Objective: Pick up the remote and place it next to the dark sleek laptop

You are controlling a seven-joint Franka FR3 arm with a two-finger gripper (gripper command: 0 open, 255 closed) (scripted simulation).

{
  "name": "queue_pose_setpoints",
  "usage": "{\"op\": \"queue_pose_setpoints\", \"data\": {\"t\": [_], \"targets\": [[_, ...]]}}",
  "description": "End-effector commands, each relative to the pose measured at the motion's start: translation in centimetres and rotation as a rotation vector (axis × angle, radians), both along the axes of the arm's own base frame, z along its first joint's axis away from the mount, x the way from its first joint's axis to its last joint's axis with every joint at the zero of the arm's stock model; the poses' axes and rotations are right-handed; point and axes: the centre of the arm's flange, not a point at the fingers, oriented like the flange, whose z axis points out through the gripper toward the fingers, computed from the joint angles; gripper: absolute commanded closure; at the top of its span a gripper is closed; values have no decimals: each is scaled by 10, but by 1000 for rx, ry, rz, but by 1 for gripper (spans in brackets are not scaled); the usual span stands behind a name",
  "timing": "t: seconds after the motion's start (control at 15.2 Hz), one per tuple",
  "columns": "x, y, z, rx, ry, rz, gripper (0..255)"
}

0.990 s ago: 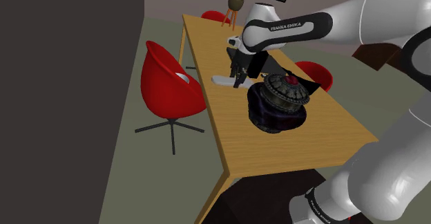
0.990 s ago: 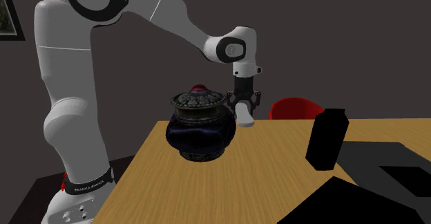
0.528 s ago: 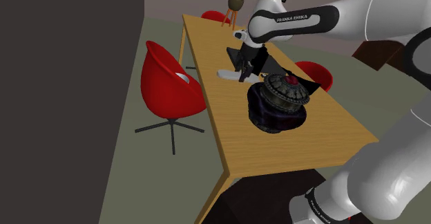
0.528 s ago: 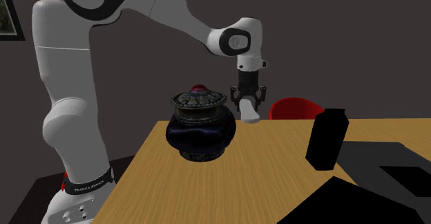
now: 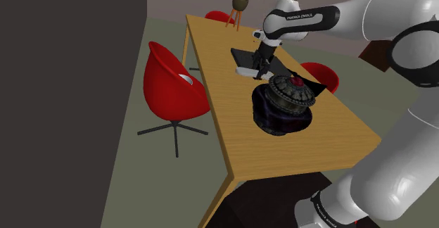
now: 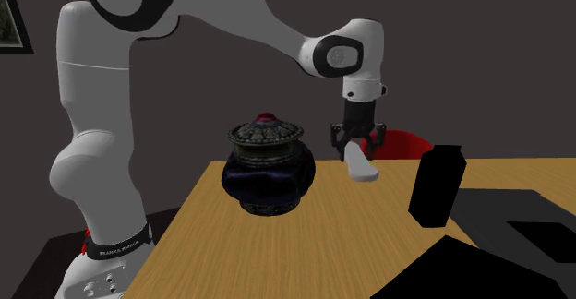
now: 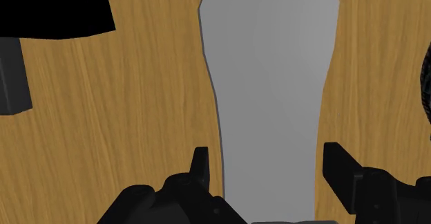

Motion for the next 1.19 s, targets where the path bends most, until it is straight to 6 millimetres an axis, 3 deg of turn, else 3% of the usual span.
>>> {"op": "queue_pose_setpoints", "data": {"t": [0.0,0.46,1.12], "targets": [[6,-26,0,0,0,2,255],[18,-120,1,0,0,2,255],[18,-120,-52,0,0,2,255]]}}
